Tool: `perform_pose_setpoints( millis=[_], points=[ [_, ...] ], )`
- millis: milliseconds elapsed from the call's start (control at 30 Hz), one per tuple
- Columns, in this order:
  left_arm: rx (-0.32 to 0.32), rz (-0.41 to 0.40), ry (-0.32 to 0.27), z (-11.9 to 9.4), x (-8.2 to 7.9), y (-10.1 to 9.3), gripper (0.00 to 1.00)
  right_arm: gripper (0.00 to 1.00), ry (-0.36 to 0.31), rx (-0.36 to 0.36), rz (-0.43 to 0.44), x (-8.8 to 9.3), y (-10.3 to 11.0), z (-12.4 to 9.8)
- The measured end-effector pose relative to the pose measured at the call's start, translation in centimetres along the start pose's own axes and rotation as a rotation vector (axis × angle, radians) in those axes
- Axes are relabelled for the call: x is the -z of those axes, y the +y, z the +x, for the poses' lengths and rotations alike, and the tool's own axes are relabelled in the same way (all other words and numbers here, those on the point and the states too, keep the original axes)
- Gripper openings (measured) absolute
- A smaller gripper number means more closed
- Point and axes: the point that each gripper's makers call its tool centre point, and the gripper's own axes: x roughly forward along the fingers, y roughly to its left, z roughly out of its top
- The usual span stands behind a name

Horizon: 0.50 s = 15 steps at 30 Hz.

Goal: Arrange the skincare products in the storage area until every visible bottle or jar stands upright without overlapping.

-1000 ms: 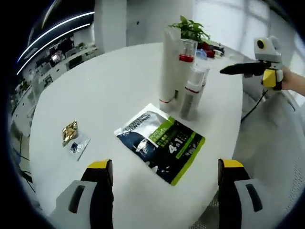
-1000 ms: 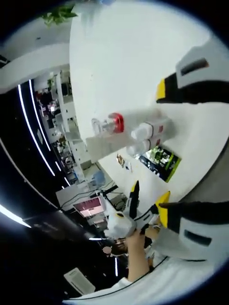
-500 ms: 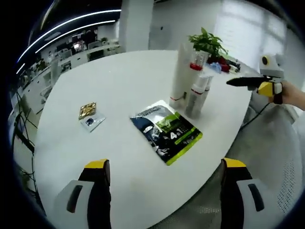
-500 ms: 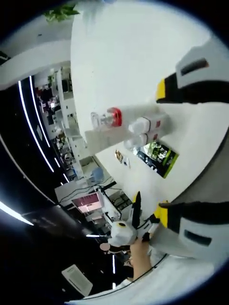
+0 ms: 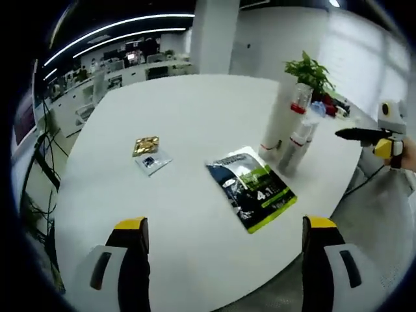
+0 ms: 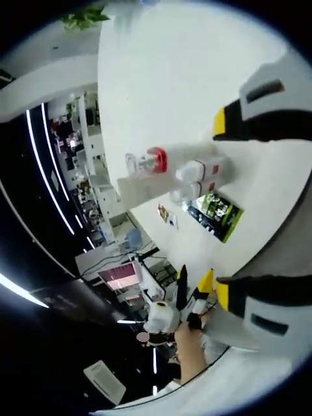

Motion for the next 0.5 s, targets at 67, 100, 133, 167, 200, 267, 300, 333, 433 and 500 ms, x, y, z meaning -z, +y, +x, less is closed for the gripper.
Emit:
perform_pose_setpoints(
  millis=[67,100,133,167,200,267,300,333,433,500],
  points=[
    [-0.007,-0.011,-0.011,0.4,-0.8,0.5,0.96,0.86,-0.001,0.002,0.002,-0.1,-0.1,0.0],
    [-0.013,-0.015,-0.015,0.7,-1.2,0.7,0.96,0.86,-0.001,0.003,0.002,-0.1,-0.1,0.1],
    [-0.016,-0.015,-0.012,1.0,-1.4,0.9,0.96,0.86,0.000,0.004,0.002,-0.1,-0.1,0.1],
    [-0.024,-0.008,-0.001,1.4,-1.6,1.1,0.96,0.86,0.001,0.005,0.002,-0.1,-0.1,0.1],
    [-0.026,-0.006,0.002,1.6,-1.7,1.1,0.96,0.86,0.002,0.005,0.002,-0.1,-0.2,0.2],
    [-0.040,-0.002,0.015,2.3,-2.0,1.5,0.96,0.86,0.004,0.006,0.001,-0.1,-0.2,0.2],
    [-0.044,0.000,0.020,2.6,-2.2,1.6,0.97,0.86,0.004,0.007,0.002,-0.1,-0.2,0.2],
    [-0.047,0.001,0.023,2.9,-2.4,1.7,0.97,0.86,0.005,0.008,0.004,-0.1,-0.2,0.2],
    [-0.057,-0.003,0.035,3.8,-2.7,2.0,0.97,0.86,0.008,0.011,0.005,-0.1,-0.3,0.3],
    [-0.073,-0.015,0.044,4.3,-2.7,2.3,0.97,0.86,0.009,0.013,0.006,-0.1,-0.4,0.3]
  ],
)
